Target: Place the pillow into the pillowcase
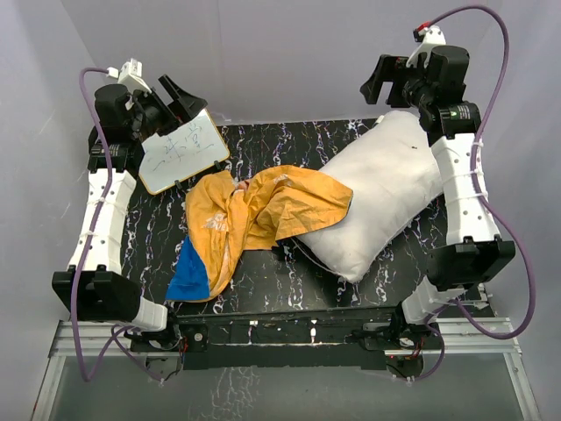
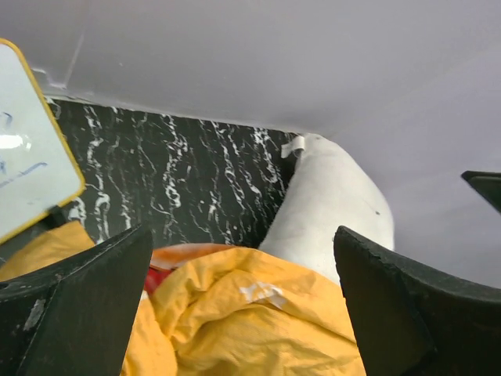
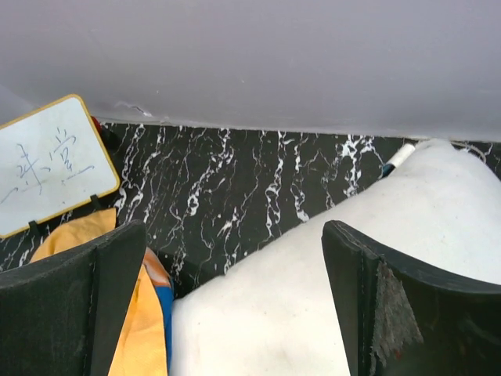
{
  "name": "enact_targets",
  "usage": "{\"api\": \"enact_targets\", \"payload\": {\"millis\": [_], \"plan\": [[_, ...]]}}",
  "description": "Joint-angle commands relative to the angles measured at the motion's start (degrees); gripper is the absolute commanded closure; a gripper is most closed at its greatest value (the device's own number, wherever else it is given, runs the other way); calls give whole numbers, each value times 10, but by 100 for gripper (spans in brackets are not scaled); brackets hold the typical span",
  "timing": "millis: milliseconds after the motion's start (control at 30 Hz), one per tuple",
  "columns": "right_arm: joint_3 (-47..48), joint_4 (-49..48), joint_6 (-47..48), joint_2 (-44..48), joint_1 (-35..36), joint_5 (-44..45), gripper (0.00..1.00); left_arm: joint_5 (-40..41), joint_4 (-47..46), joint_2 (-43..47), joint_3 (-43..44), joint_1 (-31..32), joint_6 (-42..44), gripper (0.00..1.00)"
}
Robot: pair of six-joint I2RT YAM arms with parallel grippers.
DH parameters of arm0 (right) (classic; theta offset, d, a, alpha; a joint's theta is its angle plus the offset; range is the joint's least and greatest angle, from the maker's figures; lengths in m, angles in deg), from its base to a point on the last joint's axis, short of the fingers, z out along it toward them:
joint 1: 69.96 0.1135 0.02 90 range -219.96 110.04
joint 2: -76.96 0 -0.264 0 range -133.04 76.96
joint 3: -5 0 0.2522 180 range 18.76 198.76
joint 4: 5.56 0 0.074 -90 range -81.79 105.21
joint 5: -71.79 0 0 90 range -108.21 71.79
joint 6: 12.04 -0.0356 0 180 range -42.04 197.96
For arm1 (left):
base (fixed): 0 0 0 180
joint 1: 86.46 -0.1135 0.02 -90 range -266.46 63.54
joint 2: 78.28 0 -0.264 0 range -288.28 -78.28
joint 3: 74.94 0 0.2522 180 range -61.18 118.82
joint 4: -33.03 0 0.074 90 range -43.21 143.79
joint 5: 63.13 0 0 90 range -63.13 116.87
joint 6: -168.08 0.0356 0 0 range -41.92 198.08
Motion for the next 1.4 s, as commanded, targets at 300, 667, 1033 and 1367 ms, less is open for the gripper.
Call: {"api": "enact_targets", "payload": {"millis": [300, 667, 1033, 1367], "plan": [[-248, -133, 152, 177, -5, -216, 1, -40, 67, 35, -29, 49, -26, 3], [-275, 74, 439, 156, 9, -489, 1, 76, 223, 38, -70, 128, 100, 6], [-246, 228, 579, 116, 155, -304, 1, 105, 243, 140, -275, 132, 39, 8], [-242, 111, 491, 86, 200, -204, 1, 153, 274, 58, -309, 149, 47, 18]]}}
